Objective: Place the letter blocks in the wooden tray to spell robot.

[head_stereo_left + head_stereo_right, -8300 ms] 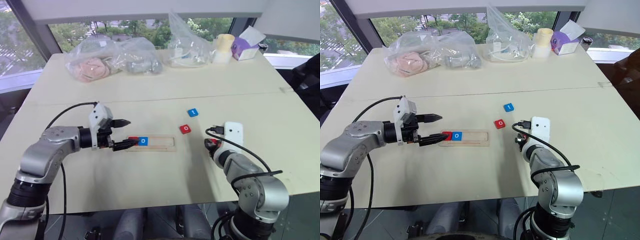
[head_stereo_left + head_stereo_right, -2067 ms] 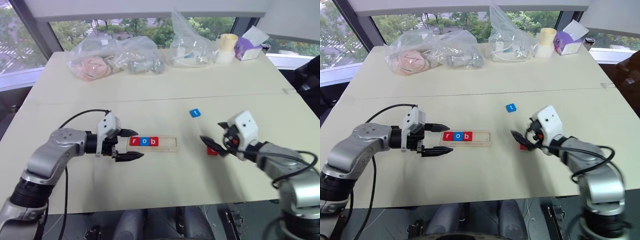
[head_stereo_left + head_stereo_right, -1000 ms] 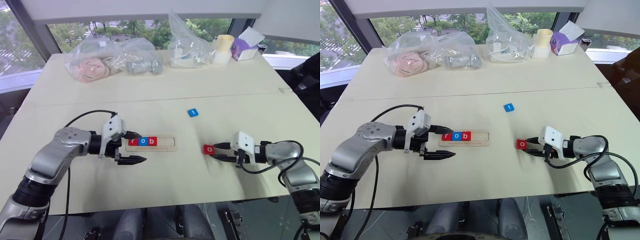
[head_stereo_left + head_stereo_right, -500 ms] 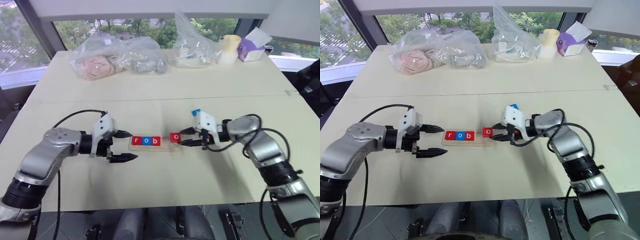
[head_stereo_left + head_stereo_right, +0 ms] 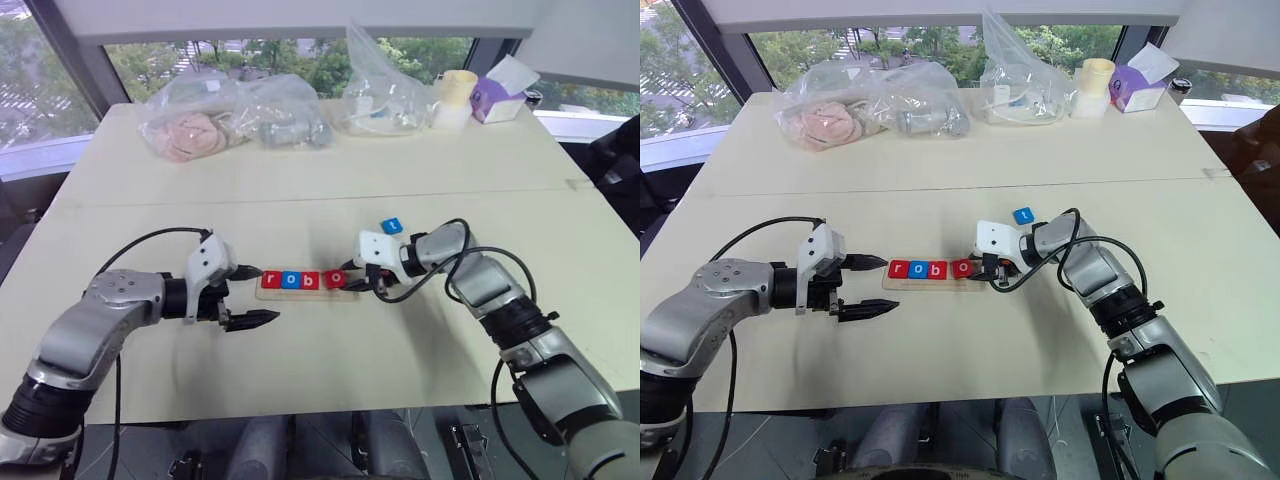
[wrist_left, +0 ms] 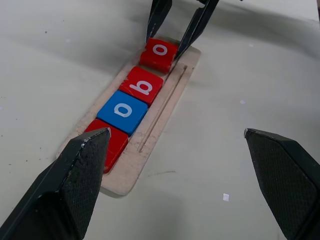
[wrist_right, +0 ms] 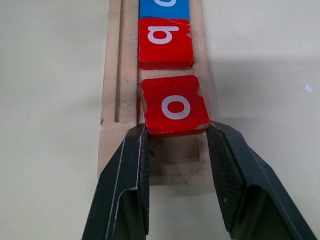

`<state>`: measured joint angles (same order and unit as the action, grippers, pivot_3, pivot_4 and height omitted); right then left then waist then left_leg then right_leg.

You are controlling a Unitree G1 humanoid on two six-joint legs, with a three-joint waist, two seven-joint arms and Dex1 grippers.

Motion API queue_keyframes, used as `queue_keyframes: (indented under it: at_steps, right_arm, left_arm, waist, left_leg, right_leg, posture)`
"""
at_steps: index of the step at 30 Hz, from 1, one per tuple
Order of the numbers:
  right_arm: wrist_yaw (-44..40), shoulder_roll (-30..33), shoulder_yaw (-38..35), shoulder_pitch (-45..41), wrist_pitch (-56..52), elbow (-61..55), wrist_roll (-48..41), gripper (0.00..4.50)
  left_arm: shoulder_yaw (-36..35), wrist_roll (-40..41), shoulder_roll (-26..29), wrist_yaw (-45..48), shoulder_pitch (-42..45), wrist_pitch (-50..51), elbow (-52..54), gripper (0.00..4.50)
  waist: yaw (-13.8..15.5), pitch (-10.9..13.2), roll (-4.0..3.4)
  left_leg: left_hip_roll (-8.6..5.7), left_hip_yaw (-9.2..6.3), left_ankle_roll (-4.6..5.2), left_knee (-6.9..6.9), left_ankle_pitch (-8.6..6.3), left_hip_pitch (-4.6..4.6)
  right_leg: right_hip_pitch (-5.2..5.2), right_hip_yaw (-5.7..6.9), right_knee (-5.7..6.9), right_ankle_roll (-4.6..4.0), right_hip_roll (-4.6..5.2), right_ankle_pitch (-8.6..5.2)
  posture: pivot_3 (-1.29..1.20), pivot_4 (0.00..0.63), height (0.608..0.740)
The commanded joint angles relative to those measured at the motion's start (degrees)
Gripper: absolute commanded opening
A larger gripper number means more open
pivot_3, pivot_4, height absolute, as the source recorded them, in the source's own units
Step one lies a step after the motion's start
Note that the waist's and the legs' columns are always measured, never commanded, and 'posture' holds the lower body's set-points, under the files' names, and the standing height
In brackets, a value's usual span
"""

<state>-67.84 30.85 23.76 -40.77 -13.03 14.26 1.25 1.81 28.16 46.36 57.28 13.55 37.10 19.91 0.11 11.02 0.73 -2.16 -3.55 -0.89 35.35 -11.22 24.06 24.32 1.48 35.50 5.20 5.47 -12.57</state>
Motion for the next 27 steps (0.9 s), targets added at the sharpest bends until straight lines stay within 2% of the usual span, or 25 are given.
queue_keyframes:
  at_steps: [1, 17, 27]
  right_arm:
    - [0.7, -1.4, -0.15, -0.93, -1.69, -1.54, 0.38, 1.09]
    - [3.91, -3.12, -0.2, -0.02, -9.98, -10.01, 1.27, 1.09]
    - [5.11, -2.59, -0.47, 0.98, -10.75, -11.13, 1.6, 1.09]
  left_arm:
    - [-0.74, 0.26, -0.13, -0.31, 0.37, -0.51, 1.34, 4.5]
    - [0.87, -1.54, -1.4, -0.02, 2.07, -1.65, -0.75, 4.5]
    - [1.0, -1.98, -2.28, -0.37, 2.71, -1.82, -1.29, 4.5]
  waist:
    - [-0.17, 0.0, 0.0]
    - [-0.85, 0.0, 0.0]
    - [-0.87, 0.0, 0.0]
  left_leg:
    - [0.0, 0.0, 0.0, 0.0, 0.0, 0.0]
    - [0.01, -0.01, 0.0, -0.02, 0.0, -0.03]
    - [0.0, -0.01, 0.0, -0.02, 0.0, -0.03]
  right_leg:
    - [0.0, 0.0, 0.01, 0.0, 0.0, 0.0]
    - [0.01, -0.01, 0.06, 0.0, -0.04, 0.0]
    - [0.01, -0.01, 0.06, 0.0, -0.03, 0.0]
  posture:
    - [0.0, 0.15, 0.74]
    - [0.0, 0.15, 0.74]
    - [0.0, 0.15, 0.74]
